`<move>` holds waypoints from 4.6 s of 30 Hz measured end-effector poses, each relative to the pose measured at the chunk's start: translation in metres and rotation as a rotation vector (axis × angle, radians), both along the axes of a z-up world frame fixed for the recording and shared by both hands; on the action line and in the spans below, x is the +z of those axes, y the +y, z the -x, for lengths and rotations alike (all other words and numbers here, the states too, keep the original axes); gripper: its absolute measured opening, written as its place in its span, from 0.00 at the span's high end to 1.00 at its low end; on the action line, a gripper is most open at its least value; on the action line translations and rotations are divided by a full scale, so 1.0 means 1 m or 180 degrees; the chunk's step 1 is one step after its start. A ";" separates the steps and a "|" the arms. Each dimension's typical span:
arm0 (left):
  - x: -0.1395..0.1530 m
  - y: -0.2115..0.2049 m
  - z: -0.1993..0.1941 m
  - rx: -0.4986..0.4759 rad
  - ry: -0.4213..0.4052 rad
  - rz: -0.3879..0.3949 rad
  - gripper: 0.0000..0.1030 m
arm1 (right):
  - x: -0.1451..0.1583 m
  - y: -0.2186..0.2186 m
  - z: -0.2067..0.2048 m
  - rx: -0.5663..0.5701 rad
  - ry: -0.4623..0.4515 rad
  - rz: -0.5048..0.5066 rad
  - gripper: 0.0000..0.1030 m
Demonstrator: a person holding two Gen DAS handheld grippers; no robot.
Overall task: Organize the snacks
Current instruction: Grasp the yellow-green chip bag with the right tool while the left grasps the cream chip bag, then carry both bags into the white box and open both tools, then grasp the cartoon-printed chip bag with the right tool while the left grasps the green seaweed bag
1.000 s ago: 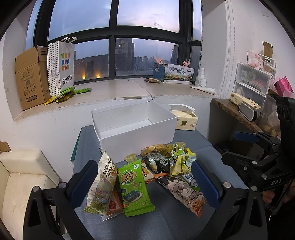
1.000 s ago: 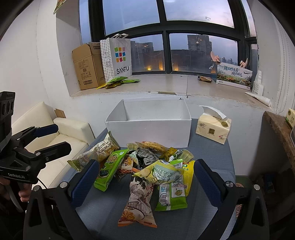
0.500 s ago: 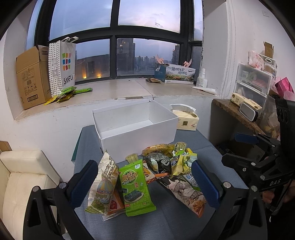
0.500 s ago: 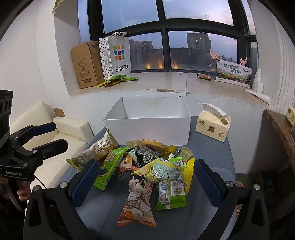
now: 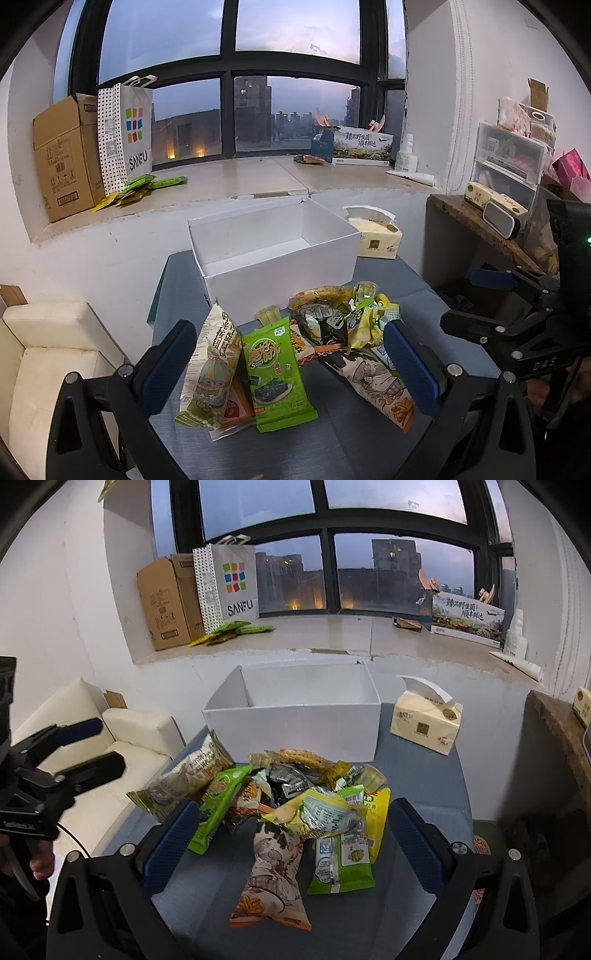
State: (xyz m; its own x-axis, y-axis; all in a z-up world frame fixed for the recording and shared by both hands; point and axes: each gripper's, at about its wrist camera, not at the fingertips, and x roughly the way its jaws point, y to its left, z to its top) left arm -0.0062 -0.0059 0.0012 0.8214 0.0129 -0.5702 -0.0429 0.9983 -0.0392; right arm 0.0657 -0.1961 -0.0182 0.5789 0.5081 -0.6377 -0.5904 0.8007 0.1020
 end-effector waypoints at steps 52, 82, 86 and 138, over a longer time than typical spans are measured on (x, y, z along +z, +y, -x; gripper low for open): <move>-0.155 0.111 -0.113 -0.0056 0.1521 0.0410 0.01 | -0.020 -0.028 -0.038 -0.0045 0.0455 -0.0640 0.62; -0.021 0.096 -0.127 0.0060 0.0271 0.0618 0.60 | 0.022 0.036 -0.106 0.0092 0.0169 -0.0539 0.62; -0.011 0.100 -0.175 0.0094 0.0247 0.0556 0.60 | 0.032 0.061 -0.159 0.0006 0.0162 -0.0372 0.62; -0.034 0.078 0.002 0.0433 0.0265 0.0524 0.00 | -0.050 -0.015 -0.025 0.0173 0.0720 -0.0269 0.00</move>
State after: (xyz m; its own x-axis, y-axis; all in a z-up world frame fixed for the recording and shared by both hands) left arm -0.0078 0.0716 -0.0325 0.7685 0.0215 -0.6395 -0.1865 0.9636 -0.1917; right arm 0.0910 -0.2107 -0.0683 0.3966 0.5918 -0.7018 -0.5868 0.7513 0.3019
